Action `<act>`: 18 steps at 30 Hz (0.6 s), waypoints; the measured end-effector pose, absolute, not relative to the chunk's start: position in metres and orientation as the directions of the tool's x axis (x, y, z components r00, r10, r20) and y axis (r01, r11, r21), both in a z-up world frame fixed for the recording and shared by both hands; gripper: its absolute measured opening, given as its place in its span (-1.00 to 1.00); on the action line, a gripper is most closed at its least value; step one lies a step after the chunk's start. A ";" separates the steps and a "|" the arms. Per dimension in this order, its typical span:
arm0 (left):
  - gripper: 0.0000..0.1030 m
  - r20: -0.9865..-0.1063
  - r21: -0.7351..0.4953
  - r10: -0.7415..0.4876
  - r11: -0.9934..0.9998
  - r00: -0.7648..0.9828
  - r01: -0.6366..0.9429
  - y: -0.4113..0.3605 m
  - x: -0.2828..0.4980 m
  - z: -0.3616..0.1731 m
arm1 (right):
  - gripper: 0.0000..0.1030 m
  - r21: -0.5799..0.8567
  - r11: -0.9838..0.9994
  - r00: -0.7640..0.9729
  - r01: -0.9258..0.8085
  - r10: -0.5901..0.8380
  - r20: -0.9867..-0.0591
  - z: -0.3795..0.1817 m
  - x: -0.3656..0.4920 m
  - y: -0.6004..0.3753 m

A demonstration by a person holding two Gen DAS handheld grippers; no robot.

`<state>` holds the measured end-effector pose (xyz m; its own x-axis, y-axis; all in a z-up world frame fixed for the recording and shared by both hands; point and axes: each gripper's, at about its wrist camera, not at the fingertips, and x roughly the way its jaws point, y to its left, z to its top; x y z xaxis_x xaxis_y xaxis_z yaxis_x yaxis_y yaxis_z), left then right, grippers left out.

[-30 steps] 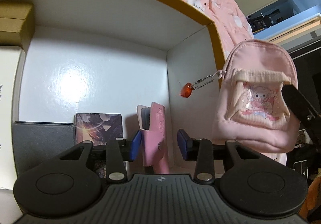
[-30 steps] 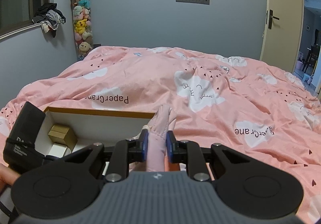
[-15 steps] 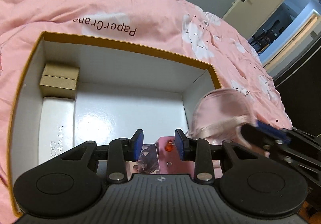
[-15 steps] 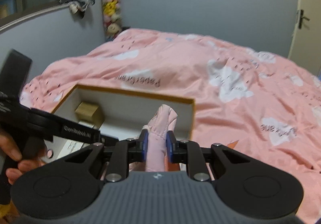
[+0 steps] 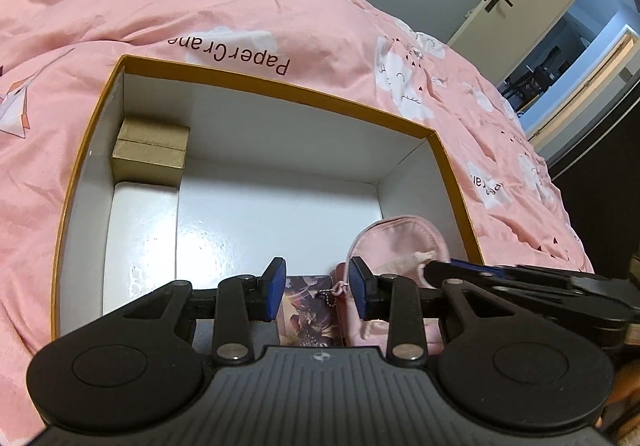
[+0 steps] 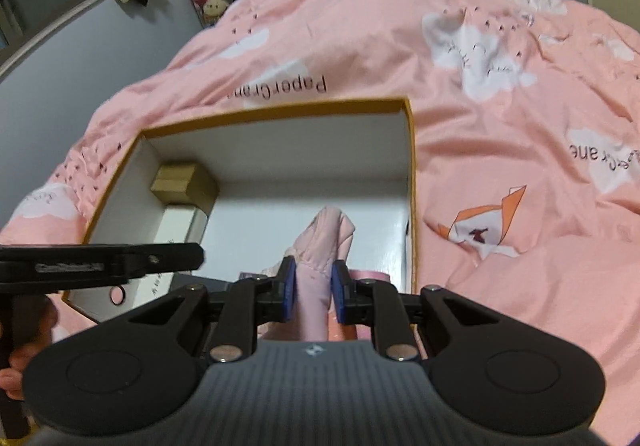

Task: Organize objects
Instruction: 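Lower the pink backpack into the shoebox and open the right gripper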

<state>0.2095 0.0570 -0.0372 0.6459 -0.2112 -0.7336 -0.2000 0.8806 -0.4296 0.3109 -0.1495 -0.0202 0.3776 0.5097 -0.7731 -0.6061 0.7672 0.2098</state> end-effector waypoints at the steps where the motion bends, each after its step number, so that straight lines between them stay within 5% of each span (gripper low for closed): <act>1: -0.26 -0.732 -0.430 -0.213 0.881 0.647 -0.196 0.057 0.208 -0.037 | -0.61 0.192 0.770 0.375 -0.609 0.493 -0.785 -0.023 0.311 -0.147; 8: -0.26 -0.716 -0.402 -0.191 0.899 0.671 -0.173 0.051 0.196 -0.029 | -0.56 0.009 0.764 0.406 -0.645 0.353 -0.843 -0.035 0.305 -0.129; 13: -0.26 -0.706 -0.412 -0.211 0.899 0.676 -0.150 0.047 0.185 -0.021 | -0.68 -0.251 0.693 0.489 -0.676 0.166 -0.856 -0.050 0.294 -0.108; 18: -0.24 -0.698 -0.384 -0.204 0.916 0.686 -0.119 0.041 0.170 -0.011 | -0.67 -0.274 0.674 0.460 -0.687 0.111 -0.881 -0.060 0.296 -0.099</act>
<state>0.1697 0.0413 -0.0106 0.6864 -0.2037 -0.6981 -0.1188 0.9156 -0.3840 0.2957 -0.0991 -0.0598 0.4598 0.1108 -0.8811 -0.6866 0.6735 -0.2736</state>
